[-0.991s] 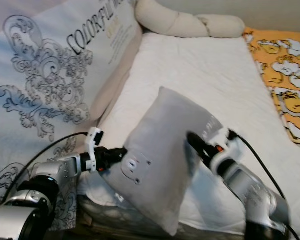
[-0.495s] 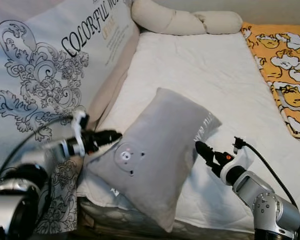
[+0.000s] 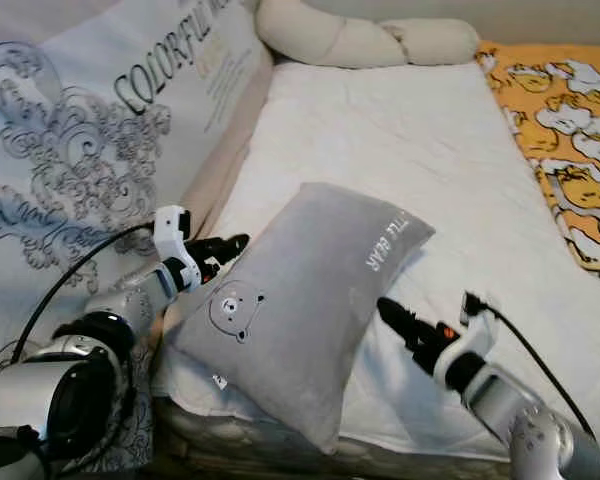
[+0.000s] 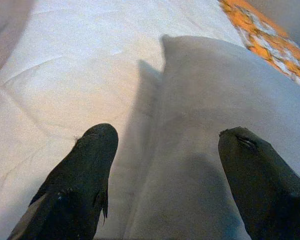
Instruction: Clean up the room
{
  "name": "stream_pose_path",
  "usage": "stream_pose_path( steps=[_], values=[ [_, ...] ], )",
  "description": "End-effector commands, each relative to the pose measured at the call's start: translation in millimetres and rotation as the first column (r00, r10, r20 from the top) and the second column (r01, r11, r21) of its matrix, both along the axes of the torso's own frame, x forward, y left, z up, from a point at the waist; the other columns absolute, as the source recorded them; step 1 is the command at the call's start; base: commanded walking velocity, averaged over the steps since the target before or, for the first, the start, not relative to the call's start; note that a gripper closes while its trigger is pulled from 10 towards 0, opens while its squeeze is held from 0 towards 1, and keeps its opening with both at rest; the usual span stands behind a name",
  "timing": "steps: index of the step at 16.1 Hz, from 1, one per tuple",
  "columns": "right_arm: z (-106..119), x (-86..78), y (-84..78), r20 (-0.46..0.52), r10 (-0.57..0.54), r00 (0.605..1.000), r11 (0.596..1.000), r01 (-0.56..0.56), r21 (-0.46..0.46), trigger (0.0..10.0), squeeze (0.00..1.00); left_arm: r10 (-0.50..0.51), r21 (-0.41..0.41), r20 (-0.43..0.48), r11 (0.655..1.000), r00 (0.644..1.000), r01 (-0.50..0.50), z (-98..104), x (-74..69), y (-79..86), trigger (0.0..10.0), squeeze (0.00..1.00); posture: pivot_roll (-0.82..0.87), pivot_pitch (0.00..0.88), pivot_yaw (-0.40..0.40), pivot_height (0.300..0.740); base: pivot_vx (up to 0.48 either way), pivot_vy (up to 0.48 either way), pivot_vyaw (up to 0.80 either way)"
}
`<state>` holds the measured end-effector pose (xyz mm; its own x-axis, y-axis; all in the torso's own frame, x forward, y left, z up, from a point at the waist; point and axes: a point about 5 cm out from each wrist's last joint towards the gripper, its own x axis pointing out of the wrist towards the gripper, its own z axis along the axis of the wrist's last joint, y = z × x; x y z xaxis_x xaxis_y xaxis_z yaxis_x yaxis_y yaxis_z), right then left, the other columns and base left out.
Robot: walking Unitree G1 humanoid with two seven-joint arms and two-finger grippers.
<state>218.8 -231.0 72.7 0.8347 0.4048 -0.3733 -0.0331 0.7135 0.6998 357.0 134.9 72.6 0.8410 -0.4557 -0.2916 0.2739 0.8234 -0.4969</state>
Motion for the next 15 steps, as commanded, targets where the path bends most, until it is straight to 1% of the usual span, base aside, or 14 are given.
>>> stream_pose_path(
  steps=[1, 2, 3, 4, 5, 6, 8, 9, 10, 11, 12, 13, 14, 15],
  values=[
    [-1.4, -3.8, 6.4, 0.002, 0.037, 0.999, 0.998, -0.037, 0.045, 10.0, 1.0, 0.041, -0.002, -0.05, 0.999, 0.998, -0.041, -8.0, -3.4, -3.3, 10.0, 0.0, -0.25, 0.0, 0.091, 0.74, 0.0, 0.0, 0.0],
    [-4.8, -6.4, 9.7, -0.01, 0.056, 0.998, 0.997, -0.055, 0.059, 10.0, 1.0, 0.049, 0.016, -0.074, 0.999, 0.996, -0.048, -14.2, -7.0, -5.5, 10.0, 0.0, -0.27, 0.0, 0.095, 0.74, 0.0, 0.0, 0.0],
    [-7.8, -8.2, 16.8, -0.008, 0.087, 0.996, 0.991, -0.086, 0.099, 10.0, 1.0, 0.07, -0.008, -0.112, 0.997, 0.991, -0.072, -21.1, -11.4, -7.7, 10.0, 0.0, -0.27, 0.0, 0.1, 0.74, 0.0, 0.0, 0.0],
    [-10.9, -8.2, 23.4, -0.006, 0.113, 0.994, 0.984, -0.111, 0.141, 10.0, 1.0, 0.068, -0.097, -0.162, 0.992, 0.984, -0.085, -26.4, -16.0, -12.9, 10.0, 0.0, -0.27, 0.0, 0.101, 0.74, 0.0, 0.0, 0.0],
    [-12.9, -7.1, 27.5, -0.002, 0.128, 0.992, 0.977, -0.126, 0.172, 10.0, 1.0, 0.017, -0.197, -0.188, 0.979, 0.982, -0.054, -27.7, -19.5, -21.2, 10.0, 0.0, -0.27, 0.0, 0.101, 0.74, 0.0, 0.0, 0.0],
    [-15.4, -2.1, 32.2, 0.016, 0.133, 0.991, 0.964, -0.133, 0.23, 10.0, 1.0, -0.116, -0.351, -0.179, 0.935, 0.977, 0.047, -24.7, -24.3, -35.8, 10.0, 0.0, -0.25, 0.0, 0.099, 0.74, 0.0, 0.0, 0.0],
    [-18.1, 3.6, 35.6, 0.019, 0.138, 0.99, 0.956, -0.138, 0.258, 10.0, 1.0, -0.204, -0.425, -0.169, 0.898, 0.964, 0.116, -22.2, -27.7, -43.6, 10.0, 0.0, -0.22, 0.0, 0.089, 0.74, 0.0, 0.0, 0.0],
    [-21.8, 9.4, 39.3, 0.007, 0.15, 0.989, 0.954, -0.147, 0.261, 10.0, 1.0, -0.29, -0.478, -0.172, 0.86, 0.942, 0.177, -21.8, -32.7, -49.4, 10.0, 0.0, -0.2, 0.0, 0.083, 0.74, 0.0, 0.0, 0.0],
    [-26.4, 14.5, 42.1, -0.005, 0.164, 0.987, 0.958, -0.157, 0.24, 10.0, 0.0, -0.366, -0.45, -0.156, 0.853, 0.917, 0.264, -24.5, -38.1, -53.8, 10.0, 0.0, -0.18, 0.0, 0.075, 0.74, 0.0, 0.0, 0.0],
    [-28.1, 16.4, 43.2, -0.009, 0.168, 0.986, 0.959, -0.162, 0.234, 10.0, 0.0, -0.391, -0.432, -0.148, 0.852, 0.908, 0.296, -25.5, -39.8, -55.1, 10.0, 0.0, -0.17, 0.0, 0.072, 0.74, 0.0, 0.0, 0.0],
    [-29.7, 20.4, 44.2, -0.009, 0.168, 0.986, 0.962, -0.162, 0.22, 10.0, 0.0, -0.426, -0.386, -0.112, 0.851, 0.898, 0.356, -26.3, -41.5, -56.6, 10.0, 0.0, -0.16, 0.0, 0.068, 0.74, 0.0, 0.0, 0.0],
    [-31.3, 25.0, 45.3, -0.006, 0.165, 0.986, 0.965, -0.16, 0.209, 10.0, 0.0, -0.437, -0.315, -0.103, 0.866, 0.894, 0.387, -28.6, -42.0, -55.0, 4.1, 0.0, -0.13, 0.0, 0.061, 0.74, 0.0, 0.0, 0.0],
    [-32.1, 26.6, 45.7, -0.006, 0.163, 0.987, 0.966, -0.159, 0.205, 10.0, 0.0, -0.437, -0.296, -0.104, 0.871, 0.893, 0.392, -29.1, -42.0, -54.2, 3.1, 0.0, -0.13, 0.0, 0.061, 0.74, 0.0, 0.0, 0.0],
    [-33.1, 28.4, 45.6, 0.002, 0.164, 0.986, 0.965, -0.161, 0.205, 10.0, 0.0, -0.465, -0.245, -0.107, 0.869, 0.879, 0.43, -30.8, -43.4, -52.3, 0.0, 0.0, -0.12, 0.0, 0.062, 0.74, 0.0, 0.0, 0.0]
  ],
)
